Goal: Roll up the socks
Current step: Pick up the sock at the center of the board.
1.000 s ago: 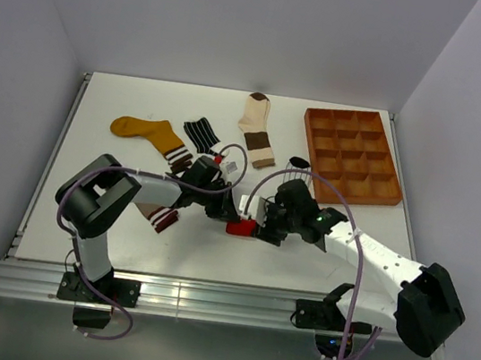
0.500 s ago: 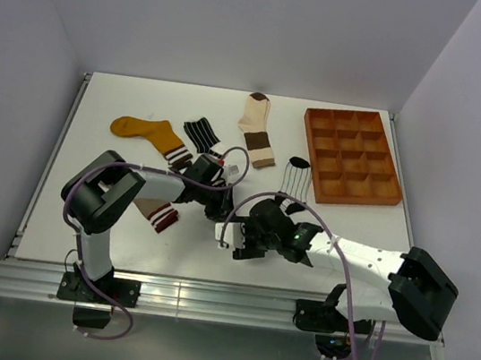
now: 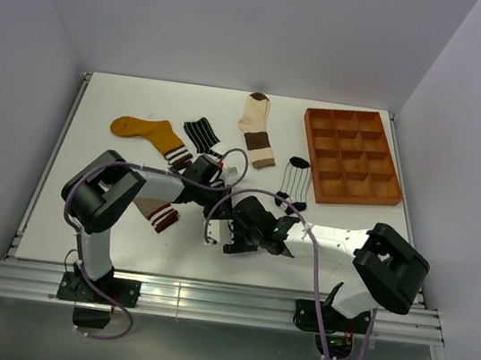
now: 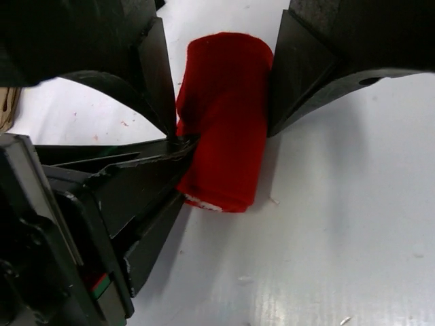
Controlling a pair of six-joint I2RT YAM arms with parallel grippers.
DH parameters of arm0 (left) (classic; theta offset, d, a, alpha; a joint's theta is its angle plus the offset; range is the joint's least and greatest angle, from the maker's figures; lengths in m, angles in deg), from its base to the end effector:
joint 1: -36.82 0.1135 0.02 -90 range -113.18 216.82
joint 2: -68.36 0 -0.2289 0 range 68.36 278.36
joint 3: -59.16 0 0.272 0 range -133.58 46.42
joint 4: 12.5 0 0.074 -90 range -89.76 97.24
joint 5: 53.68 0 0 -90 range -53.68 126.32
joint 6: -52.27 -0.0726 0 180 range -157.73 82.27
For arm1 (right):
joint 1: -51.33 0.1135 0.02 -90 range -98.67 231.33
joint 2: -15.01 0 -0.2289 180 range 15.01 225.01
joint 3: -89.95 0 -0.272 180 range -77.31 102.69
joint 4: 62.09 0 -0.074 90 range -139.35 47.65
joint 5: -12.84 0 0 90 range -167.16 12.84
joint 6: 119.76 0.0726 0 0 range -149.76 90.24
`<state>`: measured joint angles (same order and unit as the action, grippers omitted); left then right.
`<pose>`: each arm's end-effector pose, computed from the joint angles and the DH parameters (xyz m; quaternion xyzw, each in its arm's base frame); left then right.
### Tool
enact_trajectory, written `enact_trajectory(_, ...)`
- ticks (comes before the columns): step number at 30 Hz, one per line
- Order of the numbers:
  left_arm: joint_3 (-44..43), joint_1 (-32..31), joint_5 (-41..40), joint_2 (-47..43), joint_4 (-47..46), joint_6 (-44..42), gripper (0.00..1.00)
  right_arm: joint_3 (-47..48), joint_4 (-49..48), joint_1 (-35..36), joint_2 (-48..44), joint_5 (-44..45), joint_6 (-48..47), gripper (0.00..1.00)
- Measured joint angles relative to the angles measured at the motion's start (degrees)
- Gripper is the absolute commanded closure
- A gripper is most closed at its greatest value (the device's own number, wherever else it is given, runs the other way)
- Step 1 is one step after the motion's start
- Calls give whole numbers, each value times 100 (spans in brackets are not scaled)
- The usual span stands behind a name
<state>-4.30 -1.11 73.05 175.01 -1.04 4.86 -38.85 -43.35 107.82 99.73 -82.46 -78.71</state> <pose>0.2576 -0.2558 0.0388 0.0588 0.9074 -0.4153 0.0259 0.1684 0.2665 0.0755 -0.7612 0.5606 0.0649 0.3195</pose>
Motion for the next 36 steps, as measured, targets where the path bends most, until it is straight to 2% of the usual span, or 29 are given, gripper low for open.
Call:
enact_trajectory(2, 17, 20, 4, 0, 2, 2, 90, 74, 15, 0, 101, 63, 2, 46)
enact_trajectory(5, 50, 59, 7, -17, 9, -11, 82, 208, 133, 15, 247, 149, 9, 62)
enact_trajectory(6, 66, 79, 2, -28, 17, -17, 75, 280, 197, 15, 306, 173, 17, 68)
enact_trajectory(8, 87, 107, -20, -48, 31, -46, 63, 448, 382, 11, 413, 175, 50, 75)
enact_trajectory(9, 90, 125, -39, -66, 35, -66, 59, 514, 452, 7, 450, 173, 70, 81)
enact_trajectory(12, 160, 208, -94, -216, 61, -94, 50, 831, 839, -111, 590, 17, 136, 87)
enact_trajectory(18, 374, 584, -205, -603, 146, -24, 46, 1552, 1467, -623, 994, -892, 308, 93)
enact_trajectory(28, 610, 1355, -713, -1200, 485, 164, 48, 2575, 2616, -1858, 1462, -2026, 721, 96)
enact_trajectory(36, 457, 1425, -815, -1392, 632, 164, 49, 3869, 3552, -2610, 1873, -2776, 1073, 97)
